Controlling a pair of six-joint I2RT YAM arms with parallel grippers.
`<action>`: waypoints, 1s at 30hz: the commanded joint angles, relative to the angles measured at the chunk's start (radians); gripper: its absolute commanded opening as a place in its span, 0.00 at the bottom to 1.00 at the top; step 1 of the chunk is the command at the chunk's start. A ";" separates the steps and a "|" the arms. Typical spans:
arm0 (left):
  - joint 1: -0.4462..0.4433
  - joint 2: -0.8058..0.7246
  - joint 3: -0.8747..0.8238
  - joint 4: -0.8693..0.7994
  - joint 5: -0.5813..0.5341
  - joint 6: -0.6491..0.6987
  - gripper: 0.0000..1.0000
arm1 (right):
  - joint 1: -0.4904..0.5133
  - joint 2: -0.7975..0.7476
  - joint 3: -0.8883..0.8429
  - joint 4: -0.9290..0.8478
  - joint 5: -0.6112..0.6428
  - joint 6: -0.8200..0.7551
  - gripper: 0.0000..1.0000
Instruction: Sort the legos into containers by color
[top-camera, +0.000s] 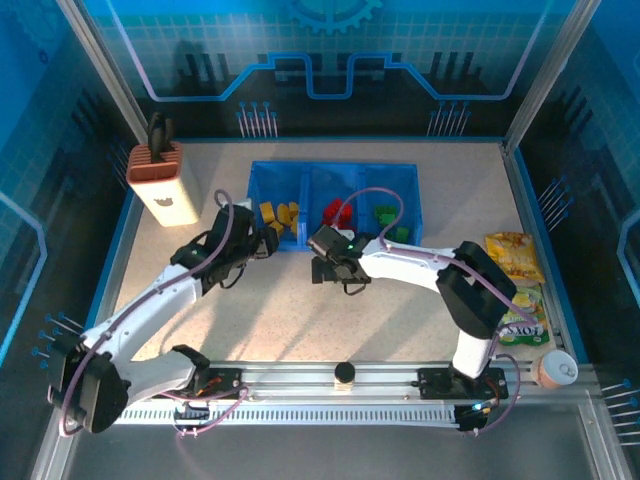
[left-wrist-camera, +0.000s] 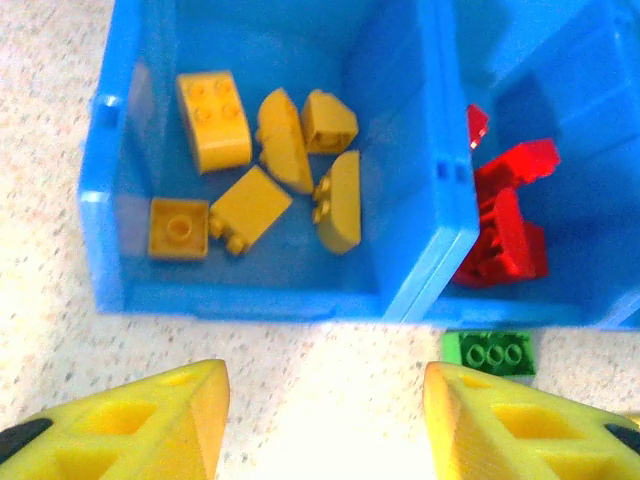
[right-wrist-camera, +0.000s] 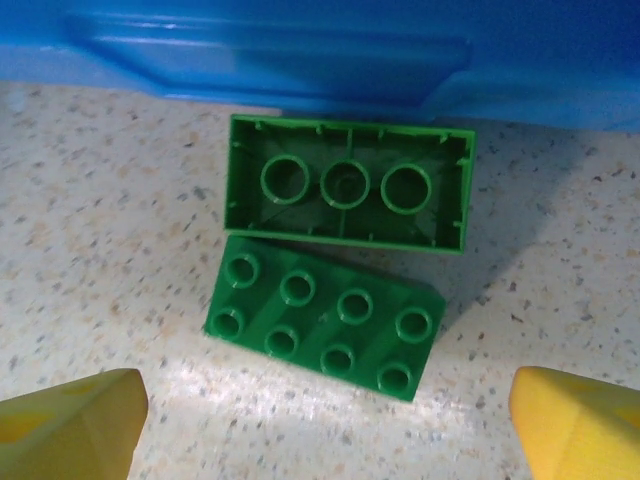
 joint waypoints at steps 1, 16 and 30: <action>-0.007 -0.062 -0.037 -0.028 -0.061 -0.025 0.54 | 0.016 0.058 0.058 -0.095 0.074 0.112 0.94; -0.010 -0.111 -0.087 -0.032 -0.054 -0.035 0.54 | 0.024 0.147 0.067 -0.076 0.099 0.152 0.67; -0.027 -0.132 -0.096 -0.045 -0.033 -0.026 0.54 | 0.083 -0.105 -0.038 -0.213 0.221 0.153 0.59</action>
